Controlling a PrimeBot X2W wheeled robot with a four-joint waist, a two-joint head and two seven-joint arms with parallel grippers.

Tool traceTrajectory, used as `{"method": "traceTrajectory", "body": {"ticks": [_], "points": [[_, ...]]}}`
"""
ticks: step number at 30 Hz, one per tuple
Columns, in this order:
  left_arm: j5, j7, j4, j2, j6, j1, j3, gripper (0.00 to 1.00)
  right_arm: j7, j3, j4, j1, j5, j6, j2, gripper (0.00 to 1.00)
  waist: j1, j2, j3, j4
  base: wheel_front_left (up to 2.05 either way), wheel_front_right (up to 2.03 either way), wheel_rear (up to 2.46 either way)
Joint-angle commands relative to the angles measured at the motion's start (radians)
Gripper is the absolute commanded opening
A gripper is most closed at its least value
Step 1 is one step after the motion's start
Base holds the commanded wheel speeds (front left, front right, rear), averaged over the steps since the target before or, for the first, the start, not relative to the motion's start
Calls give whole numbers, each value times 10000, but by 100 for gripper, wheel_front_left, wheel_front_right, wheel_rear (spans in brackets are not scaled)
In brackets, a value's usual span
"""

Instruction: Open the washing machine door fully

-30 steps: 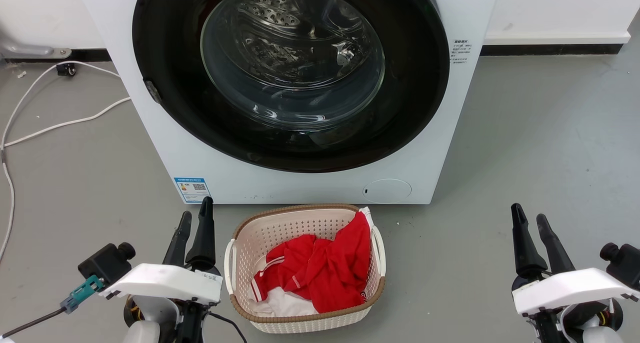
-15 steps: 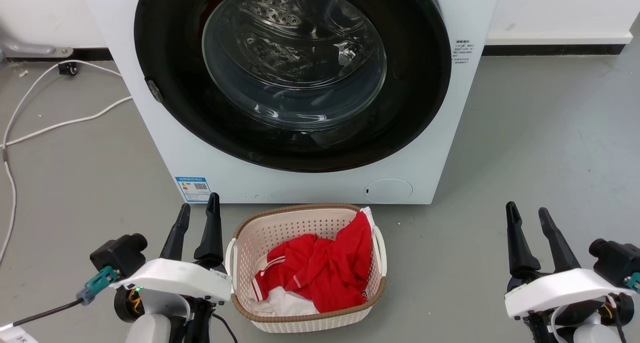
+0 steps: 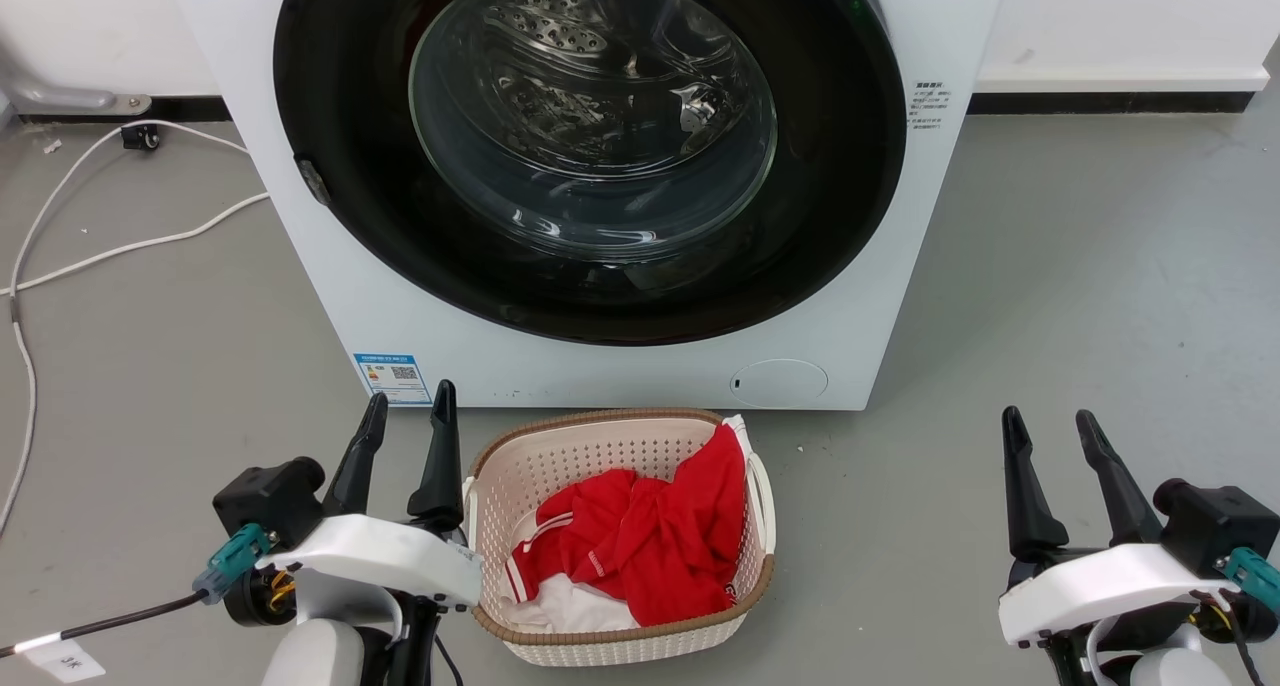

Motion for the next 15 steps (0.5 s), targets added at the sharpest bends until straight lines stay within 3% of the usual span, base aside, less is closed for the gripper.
{"method": "traceTrajectory", "body": {"ticks": [1, 15], "points": [[296, -90, -55, 30, 0, -225, -46, 100, -111, 26, -61, 46, -304, -3, -13, 100, -1, 0, -3, -1, 0, 0, 0], [1724, -411, 130, 42, 86, -371, -232, 100, -441, 64, 88, 97, -1653, -3, -10, 100, -1, 0, 11, 39, 0, 0, 0]]}}
